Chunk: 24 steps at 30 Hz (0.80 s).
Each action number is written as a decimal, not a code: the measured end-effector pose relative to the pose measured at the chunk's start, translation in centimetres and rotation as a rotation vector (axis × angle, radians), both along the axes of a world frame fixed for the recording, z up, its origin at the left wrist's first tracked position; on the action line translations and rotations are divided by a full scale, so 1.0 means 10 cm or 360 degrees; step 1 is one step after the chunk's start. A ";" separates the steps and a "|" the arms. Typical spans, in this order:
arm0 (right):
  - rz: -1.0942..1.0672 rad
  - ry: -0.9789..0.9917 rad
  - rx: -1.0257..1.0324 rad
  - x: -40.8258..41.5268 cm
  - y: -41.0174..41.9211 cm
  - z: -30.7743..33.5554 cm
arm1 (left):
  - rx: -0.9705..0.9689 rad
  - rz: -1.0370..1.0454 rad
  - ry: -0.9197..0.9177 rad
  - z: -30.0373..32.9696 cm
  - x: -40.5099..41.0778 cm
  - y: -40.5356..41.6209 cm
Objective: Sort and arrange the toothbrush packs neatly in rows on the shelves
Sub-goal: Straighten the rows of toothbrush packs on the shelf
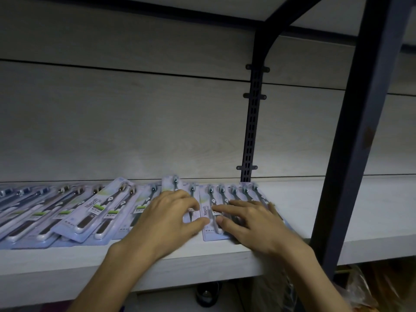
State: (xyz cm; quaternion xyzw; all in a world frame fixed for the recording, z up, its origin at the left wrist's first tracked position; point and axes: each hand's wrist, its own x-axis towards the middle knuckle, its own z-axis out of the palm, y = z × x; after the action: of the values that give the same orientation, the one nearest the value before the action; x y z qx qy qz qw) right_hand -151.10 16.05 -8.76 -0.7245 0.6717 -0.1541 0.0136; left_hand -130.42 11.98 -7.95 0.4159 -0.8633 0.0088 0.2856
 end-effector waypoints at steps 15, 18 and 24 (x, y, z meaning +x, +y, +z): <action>-0.0021 -0.0039 -0.0032 0.02 0.05 0.02 | 0.0179 -0.0042 0.0059 0.02 -0.09 0.06; -0.0045 -0.0054 -0.0066 0.04 0.07 0.04 | 0.0137 -0.0102 -0.0061 0.05 -0.07 0.10; -0.0069 -0.0062 -0.0124 0.05 0.06 0.03 | 0.0080 -0.0044 -0.0283 0.05 -0.14 0.08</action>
State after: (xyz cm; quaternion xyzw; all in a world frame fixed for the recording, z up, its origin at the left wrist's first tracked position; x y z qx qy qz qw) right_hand -150.57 16.70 -8.47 -0.7066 0.6804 -0.1944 -0.0050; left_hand -131.81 12.73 -7.42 0.4087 -0.8908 0.0199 0.1975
